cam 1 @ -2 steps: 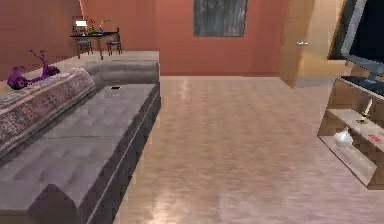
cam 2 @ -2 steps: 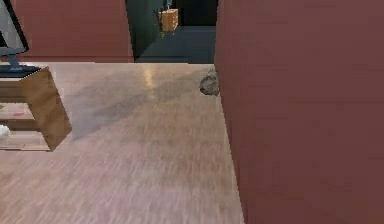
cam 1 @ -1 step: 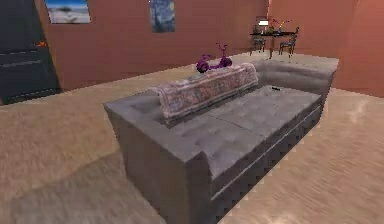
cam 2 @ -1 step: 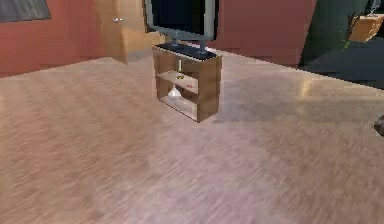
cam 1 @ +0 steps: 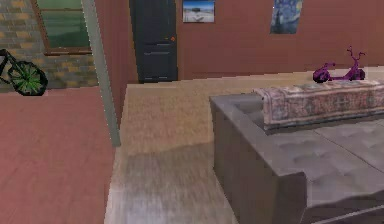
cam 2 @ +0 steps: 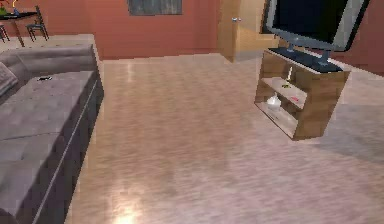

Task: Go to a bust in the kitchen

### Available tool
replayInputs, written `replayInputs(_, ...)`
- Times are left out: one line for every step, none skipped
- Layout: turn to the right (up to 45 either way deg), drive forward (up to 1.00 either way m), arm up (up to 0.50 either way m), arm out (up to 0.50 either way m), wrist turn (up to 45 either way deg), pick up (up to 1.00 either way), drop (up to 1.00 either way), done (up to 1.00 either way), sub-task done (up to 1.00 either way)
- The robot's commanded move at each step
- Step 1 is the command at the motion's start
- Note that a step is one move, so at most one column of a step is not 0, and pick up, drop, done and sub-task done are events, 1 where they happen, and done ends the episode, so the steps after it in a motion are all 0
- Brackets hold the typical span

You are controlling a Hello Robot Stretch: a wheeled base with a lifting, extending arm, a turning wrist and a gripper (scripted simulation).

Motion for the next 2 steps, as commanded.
replayInputs(0.0, 0.45, 0.0, 0.0, 0.0, 0.0, 0.0, 0.0, 0.0)
replayInputs(-45.0, 0.0, 0.0, 0.0, 0.0, 0.0, 0.0, 0.0, 0.0)
